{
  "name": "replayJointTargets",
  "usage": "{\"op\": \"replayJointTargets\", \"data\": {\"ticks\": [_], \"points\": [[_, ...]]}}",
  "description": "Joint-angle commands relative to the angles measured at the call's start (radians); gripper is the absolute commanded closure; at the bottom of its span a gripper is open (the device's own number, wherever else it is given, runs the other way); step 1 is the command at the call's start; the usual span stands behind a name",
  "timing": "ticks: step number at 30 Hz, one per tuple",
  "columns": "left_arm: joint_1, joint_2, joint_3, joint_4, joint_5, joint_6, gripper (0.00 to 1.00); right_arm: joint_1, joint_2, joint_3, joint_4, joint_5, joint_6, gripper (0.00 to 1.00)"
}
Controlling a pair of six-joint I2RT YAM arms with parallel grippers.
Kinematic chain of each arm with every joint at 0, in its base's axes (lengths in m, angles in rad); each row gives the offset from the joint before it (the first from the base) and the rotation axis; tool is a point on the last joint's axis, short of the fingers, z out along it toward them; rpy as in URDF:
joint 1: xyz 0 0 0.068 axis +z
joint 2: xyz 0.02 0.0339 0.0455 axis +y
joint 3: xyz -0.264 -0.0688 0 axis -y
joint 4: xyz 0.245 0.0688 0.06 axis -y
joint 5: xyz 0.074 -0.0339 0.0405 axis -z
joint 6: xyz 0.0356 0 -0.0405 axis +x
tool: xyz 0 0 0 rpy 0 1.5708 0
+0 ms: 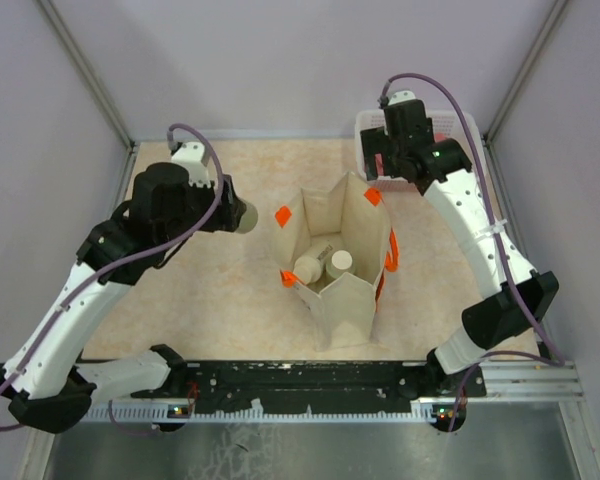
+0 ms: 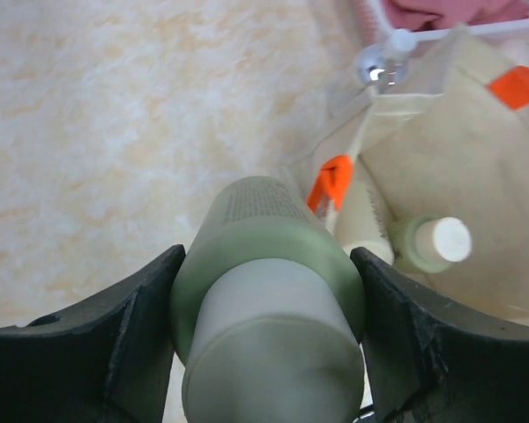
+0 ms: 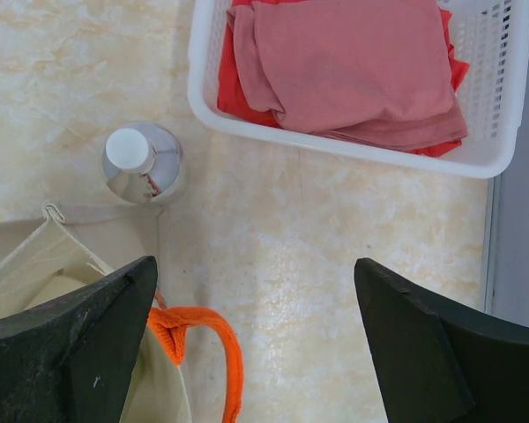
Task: Place the personal care products into the canvas bag
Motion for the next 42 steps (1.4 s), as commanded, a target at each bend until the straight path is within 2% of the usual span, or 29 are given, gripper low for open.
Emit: {"op": "replayJointTargets", "data": {"ticks": [1,7,13,20,28,30,36,39,42], "points": [[-0.004,-0.009,0.021,0.287,0.224,0.13,1.0,-0.008,-0.044,0.031,-0.001,0.017,-0.002,0.07],[-0.01,0.041,0.009,0.452,0.487,0.146,1.0,-0.008,-0.048,0.008,-0.005,0.018,0.007,0.07],[-0.042,0.118,-0.032,0.592,0.631,0.123,1.0,-0.008,-0.062,-0.027,-0.04,-0.035,0.027,0.07],[-0.096,0.222,-0.074,0.626,0.712,0.105,1.0,-0.007,-0.16,-0.189,-0.05,-0.215,0.08,0.1],[-0.146,0.286,-0.18,0.626,0.738,0.099,1.0,-0.007,-0.246,-0.294,-0.072,-0.27,0.083,0.13],[-0.157,0.301,-0.195,0.623,0.733,0.104,1.0,-0.007,-0.247,-0.333,-0.069,-0.286,0.083,0.24],[-0.193,0.367,-0.175,0.547,0.742,0.147,1.0,-0.007,-0.247,-0.404,-0.016,-0.302,0.107,0.72],[-0.209,0.389,-0.149,0.501,0.79,0.167,1.0,-0.007,-0.231,-0.389,-0.017,-0.264,0.093,0.88],[-0.219,0.401,-0.123,0.446,0.83,0.194,1.0,-0.007,-0.21,-0.352,-0.037,-0.189,0.066,1.0]]}}
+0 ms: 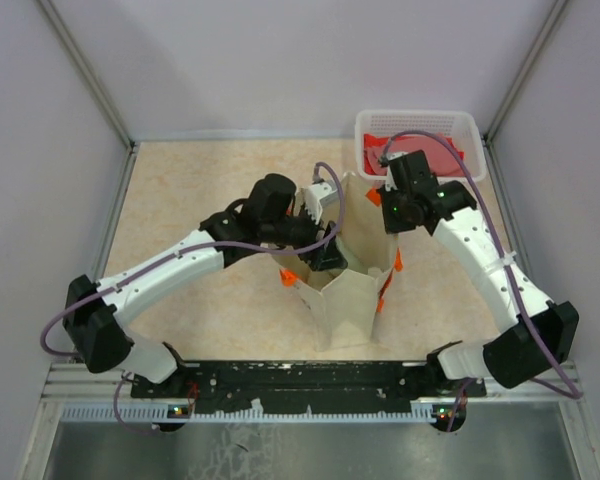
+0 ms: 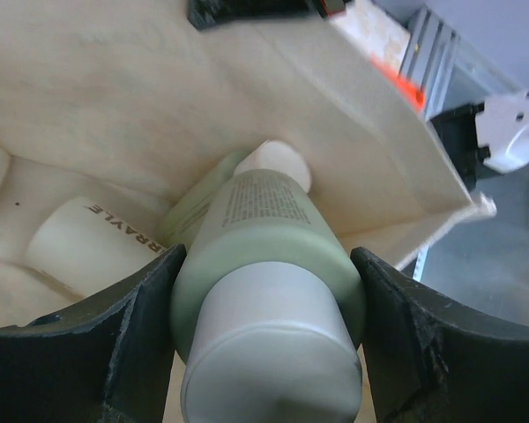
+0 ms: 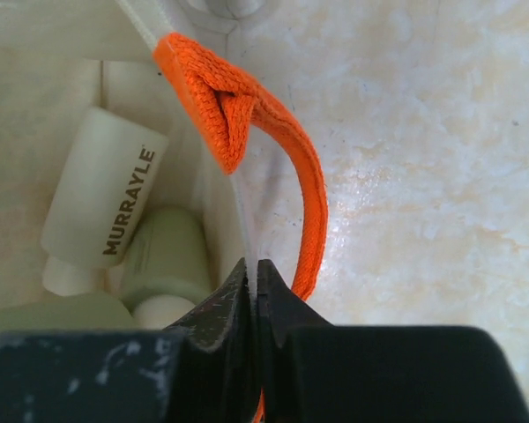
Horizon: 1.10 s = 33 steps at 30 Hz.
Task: Place the personal care products into the canvas bag
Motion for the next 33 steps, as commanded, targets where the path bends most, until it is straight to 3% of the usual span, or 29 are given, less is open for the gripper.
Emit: {"op": "replayJointTargets", "data": {"ticks": [1,7,13,26,33], "points": [[-0.023,0.031,0.05,-0.105,0.098,0.058,1.0,-0.007,0.026,0.078,0.015,0.11,-0.038,1.0],[-0.033,0.036,0.068,-0.123,0.209,0.066,1.0,-0.007,0.076,0.14,-0.018,0.227,-0.072,1.0],[-0.045,0.063,0.124,-0.202,0.248,0.103,1.0,-0.007,0.1,0.159,-0.023,0.244,-0.056,1.0],[-0.058,0.232,0.247,-0.081,0.322,0.118,1.0,-0.007,0.107,0.181,-0.016,0.21,-0.045,1.0],[-0.065,0.281,0.237,-0.026,0.34,0.111,1.0,-0.007,0.107,0.168,-0.007,0.195,-0.035,1.0]]}}
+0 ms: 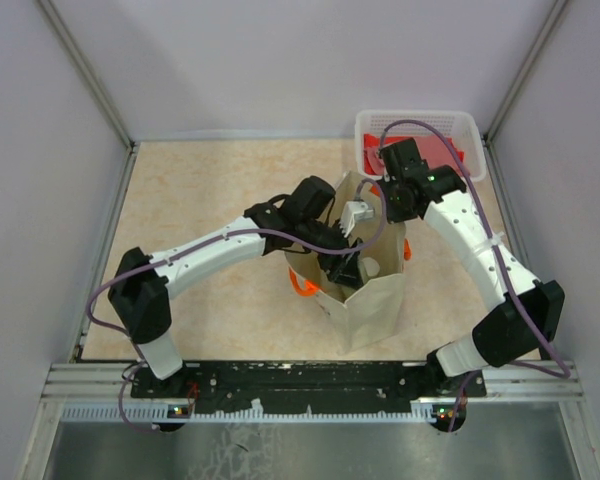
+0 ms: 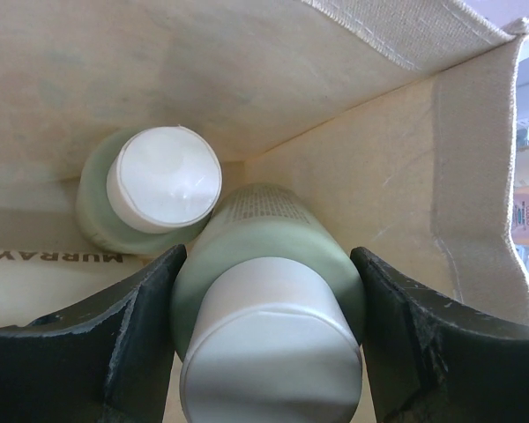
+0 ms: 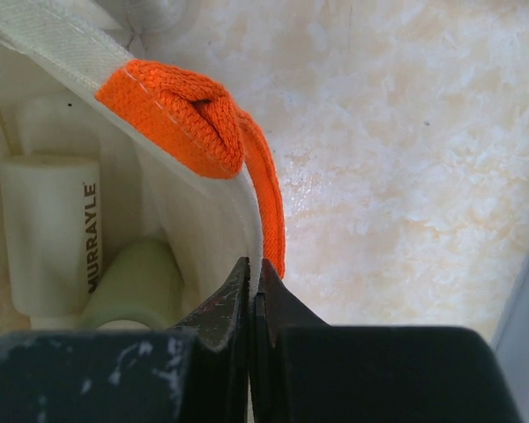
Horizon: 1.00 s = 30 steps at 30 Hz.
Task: Place the personal care products into the canvas bag
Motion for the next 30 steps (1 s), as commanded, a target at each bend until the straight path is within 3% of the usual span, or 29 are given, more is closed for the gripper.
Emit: {"op": "replayJointTargets", "data": {"ticks": [1,14,17,19,22,25,30], "points": [[-0.01,0.01,0.046,0.143,0.088,-0.01,0.99,-0.007,-0.014,0.047,0.056,0.024,0.006,1.0],[-0.011,0.071,0.034,0.169,0.06,-0.007,0.98,-0.007,-0.009,0.033,0.072,0.011,0.0,1.0],[-0.013,0.063,0.034,0.165,0.041,-0.011,0.94,-0.007,-0.011,0.033,0.07,0.013,0.001,1.0],[-0.013,0.055,0.035,0.163,0.021,-0.012,0.84,-0.007,-0.013,0.03,0.067,0.014,0.004,1.0],[-0.012,0.042,0.043,0.155,0.004,-0.01,0.6,-0.006,-0.014,0.026,0.067,0.012,0.006,0.99],[-0.013,0.032,0.054,0.145,-0.002,-0.009,0.04,-0.007,-0.014,0.027,0.068,0.013,0.004,0.96],[-0.013,-0.006,0.074,0.158,-0.029,-0.024,0.0,-0.007,-0.01,0.031,0.07,0.01,0.004,0.94]]}}
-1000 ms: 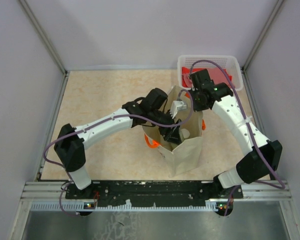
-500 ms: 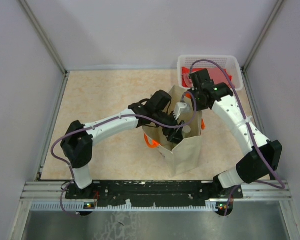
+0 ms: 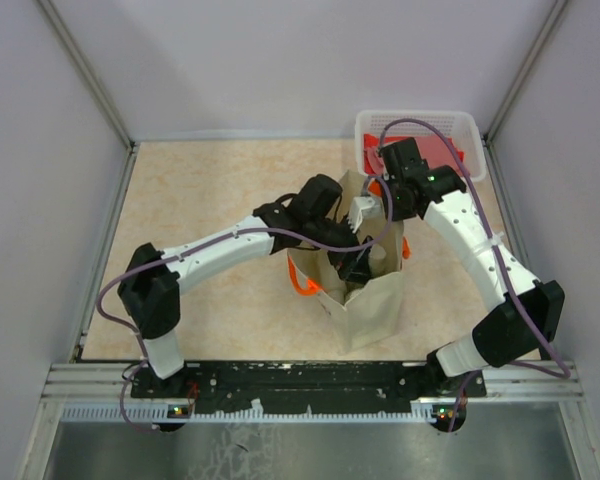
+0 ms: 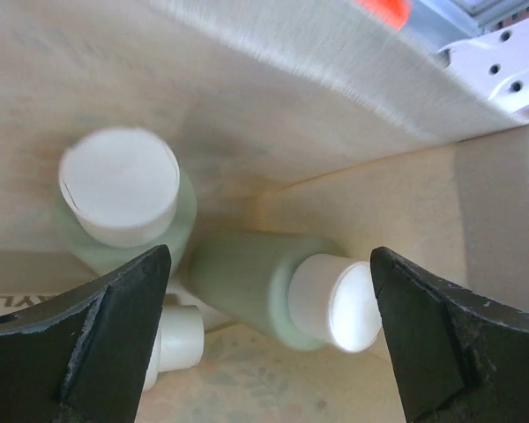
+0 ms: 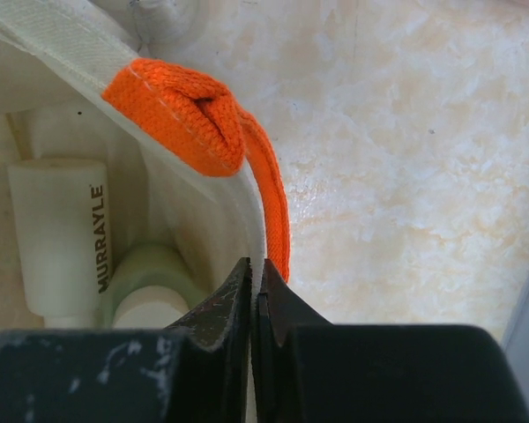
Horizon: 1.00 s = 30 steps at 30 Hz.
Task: Place the personal care products into the canvas bag
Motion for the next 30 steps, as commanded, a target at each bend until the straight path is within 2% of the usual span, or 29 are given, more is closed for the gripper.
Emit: {"op": "replayJointTargets", "data": {"ticks": [1,7,12,16,22,30], "points": [[-0.004,-0.083,0.059,0.06,-0.021,-0.012,0.0,-0.007,-0.011,0.032,0.051,0.02,0.003,0.94],[-0.004,-0.129,0.183,0.004,-0.137,0.002,0.0,-0.007,-0.009,0.031,0.05,0.016,0.004,0.94],[0.008,-0.179,0.269,-0.035,-0.386,-0.001,0.0,-0.007,-0.011,0.028,0.049,0.023,0.003,0.94],[0.084,-0.22,0.316,-0.104,-0.568,-0.036,0.0,-0.007,-0.013,0.018,0.053,0.023,0.003,0.95],[0.389,-0.275,0.225,-0.105,-0.443,-0.135,0.0,-0.007,-0.005,0.023,0.046,0.016,-0.002,1.0],[0.471,-0.159,0.284,-0.08,-0.34,-0.022,0.0,-0.007,-0.019,0.005,0.024,-0.002,0.002,1.0]]}}
